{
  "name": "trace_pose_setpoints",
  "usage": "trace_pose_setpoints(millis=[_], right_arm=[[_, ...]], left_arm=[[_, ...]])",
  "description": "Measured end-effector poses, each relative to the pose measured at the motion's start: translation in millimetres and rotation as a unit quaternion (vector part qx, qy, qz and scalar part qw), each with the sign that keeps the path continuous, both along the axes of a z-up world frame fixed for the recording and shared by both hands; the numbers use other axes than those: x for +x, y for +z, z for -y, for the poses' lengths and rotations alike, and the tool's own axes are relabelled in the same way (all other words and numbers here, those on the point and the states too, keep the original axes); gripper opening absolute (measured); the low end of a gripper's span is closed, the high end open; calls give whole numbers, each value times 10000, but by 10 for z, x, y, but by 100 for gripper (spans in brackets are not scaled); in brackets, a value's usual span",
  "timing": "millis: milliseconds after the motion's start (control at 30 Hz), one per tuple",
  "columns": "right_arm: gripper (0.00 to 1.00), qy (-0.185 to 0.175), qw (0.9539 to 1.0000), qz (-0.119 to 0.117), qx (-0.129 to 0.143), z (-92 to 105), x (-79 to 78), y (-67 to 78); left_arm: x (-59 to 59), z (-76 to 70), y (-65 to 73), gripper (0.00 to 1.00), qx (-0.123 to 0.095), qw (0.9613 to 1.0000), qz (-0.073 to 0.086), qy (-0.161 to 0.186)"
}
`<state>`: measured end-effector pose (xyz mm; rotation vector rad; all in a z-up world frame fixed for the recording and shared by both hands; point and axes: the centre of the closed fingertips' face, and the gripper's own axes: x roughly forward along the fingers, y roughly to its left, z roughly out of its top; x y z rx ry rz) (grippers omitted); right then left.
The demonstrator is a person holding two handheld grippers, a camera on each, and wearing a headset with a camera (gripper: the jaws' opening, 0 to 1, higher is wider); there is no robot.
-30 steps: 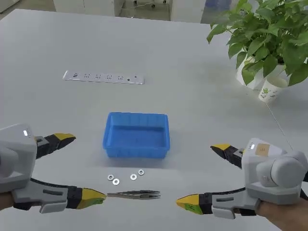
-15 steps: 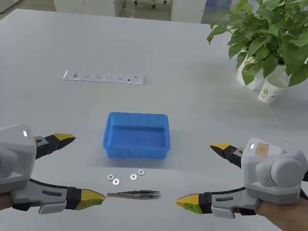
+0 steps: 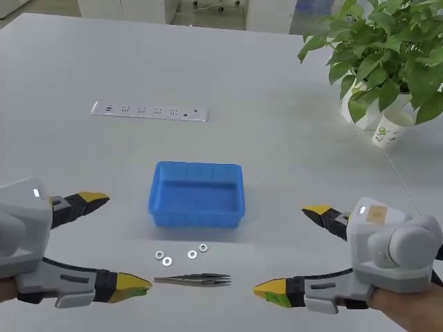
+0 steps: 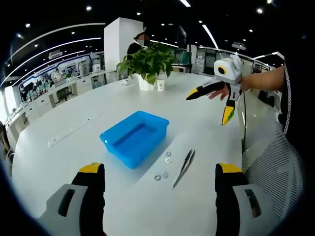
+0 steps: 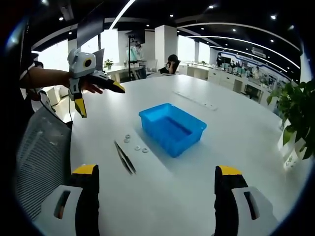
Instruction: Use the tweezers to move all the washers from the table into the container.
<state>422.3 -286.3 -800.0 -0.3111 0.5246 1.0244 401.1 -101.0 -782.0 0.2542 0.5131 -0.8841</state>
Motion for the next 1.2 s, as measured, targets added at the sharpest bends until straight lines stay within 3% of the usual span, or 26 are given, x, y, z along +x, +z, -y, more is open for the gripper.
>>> trace_pose_setpoints(millis=[467, 733, 1067, 1133, 1200], right_arm=[[99, 41, 10000, 31, -21, -8, 9, 10], [98, 116, 9999, 77, -66, -12, 1, 29], [92, 498, 9982, 165, -290, -90, -60, -18], [89, 621, 9972, 162, -393, -104, -84, -53], [83, 751, 9947, 276, -649, -81, -84, -104]], left_arm=[[-18, -6, 12, 99, 73, 10000, 24, -49], [-45, 26, -16, 95, 265, 9994, 54, -237], [-175, 124, -172, 76, 649, 9946, -166, -792], [-222, 125, -249, 68, 824, 9916, -301, -947], [-325, 103, -361, 58, 1074, 9855, -618, -1160]])
